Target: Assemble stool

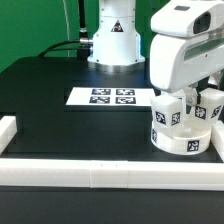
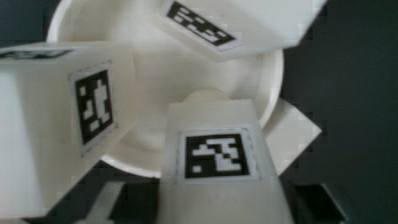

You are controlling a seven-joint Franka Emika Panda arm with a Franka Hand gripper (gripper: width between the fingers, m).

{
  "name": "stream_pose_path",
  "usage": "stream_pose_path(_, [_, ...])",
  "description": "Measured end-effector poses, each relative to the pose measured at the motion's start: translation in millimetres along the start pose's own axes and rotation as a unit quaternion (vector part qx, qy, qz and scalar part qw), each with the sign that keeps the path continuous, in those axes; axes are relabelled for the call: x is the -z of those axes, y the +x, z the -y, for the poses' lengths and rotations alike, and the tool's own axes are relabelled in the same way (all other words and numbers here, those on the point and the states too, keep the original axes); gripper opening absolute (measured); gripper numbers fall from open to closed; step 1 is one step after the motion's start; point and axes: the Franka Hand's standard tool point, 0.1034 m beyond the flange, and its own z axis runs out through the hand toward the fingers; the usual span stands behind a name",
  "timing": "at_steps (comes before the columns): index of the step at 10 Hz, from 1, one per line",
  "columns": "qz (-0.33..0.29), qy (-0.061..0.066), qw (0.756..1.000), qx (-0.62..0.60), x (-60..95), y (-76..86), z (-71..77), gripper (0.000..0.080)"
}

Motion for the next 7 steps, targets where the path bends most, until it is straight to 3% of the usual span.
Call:
stream_pose_path(3, [-0.017, -0.006, 0.993, -0.116, -0.7, 4.9, 1.4, 0.034])
stream_pose_path(7, [-0.031, -0.003, 0.961, -0.276, -1.9, 7.0, 1.6, 0.034])
